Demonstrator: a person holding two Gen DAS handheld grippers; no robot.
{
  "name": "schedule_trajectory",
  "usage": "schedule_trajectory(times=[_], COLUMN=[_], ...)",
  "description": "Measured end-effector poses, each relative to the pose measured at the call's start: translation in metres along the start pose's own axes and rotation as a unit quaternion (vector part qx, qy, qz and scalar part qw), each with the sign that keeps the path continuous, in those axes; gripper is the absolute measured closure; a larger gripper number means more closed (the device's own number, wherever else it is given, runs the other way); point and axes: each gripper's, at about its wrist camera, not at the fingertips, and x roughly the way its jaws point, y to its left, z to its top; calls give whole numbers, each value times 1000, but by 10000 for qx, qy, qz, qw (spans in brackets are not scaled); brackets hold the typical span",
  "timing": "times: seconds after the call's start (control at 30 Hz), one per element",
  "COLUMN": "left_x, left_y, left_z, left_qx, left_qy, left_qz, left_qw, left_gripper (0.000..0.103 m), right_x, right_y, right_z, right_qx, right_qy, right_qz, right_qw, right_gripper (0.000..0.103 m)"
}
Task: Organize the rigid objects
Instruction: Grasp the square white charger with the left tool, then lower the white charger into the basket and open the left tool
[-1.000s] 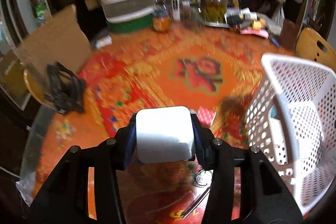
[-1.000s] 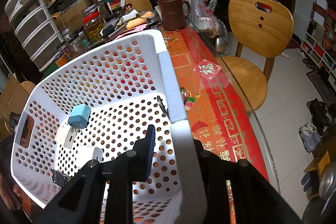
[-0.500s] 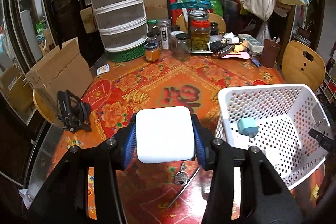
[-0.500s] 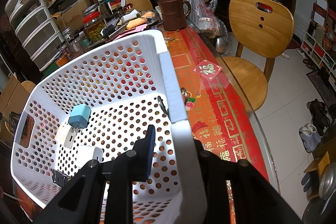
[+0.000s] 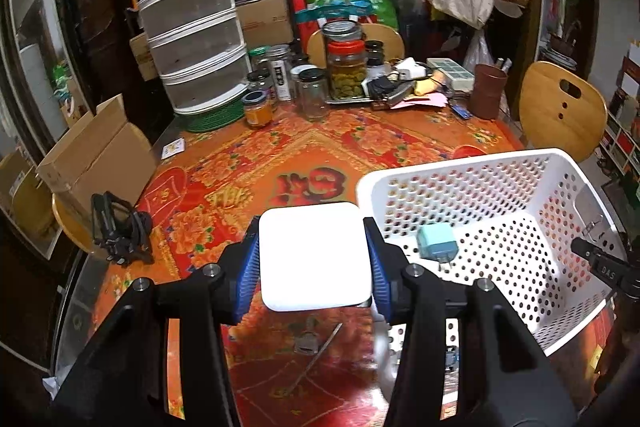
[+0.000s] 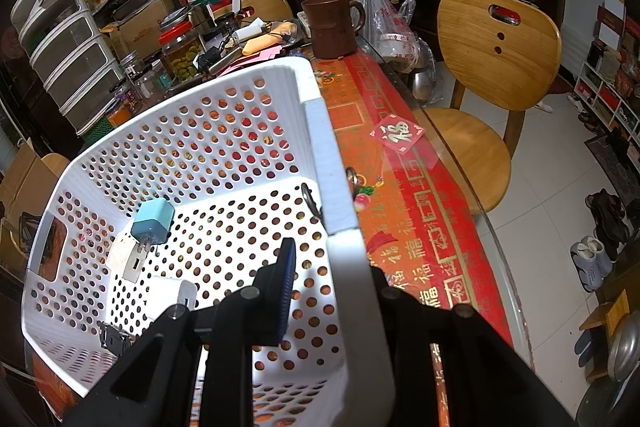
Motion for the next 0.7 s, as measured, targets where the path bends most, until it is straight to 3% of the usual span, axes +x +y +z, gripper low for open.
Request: schedule_trajectory(times=[0.4,0.7], left_x=[8,32], left_y=[-66,-108], left_z=[-3,-20], left_qx=[447,776], left_qy=[83,333], left_qz=[-177,-518], left_qw=[9988,9951], left_gripper=[58,58], right_x=[0,0], right_y=[0,0], right_z=[0,-1], right_qx=[4,-6], right_qy=[0,2], right_qz=[-1,2], right_qw=[10000,10000], right_gripper=[79,79])
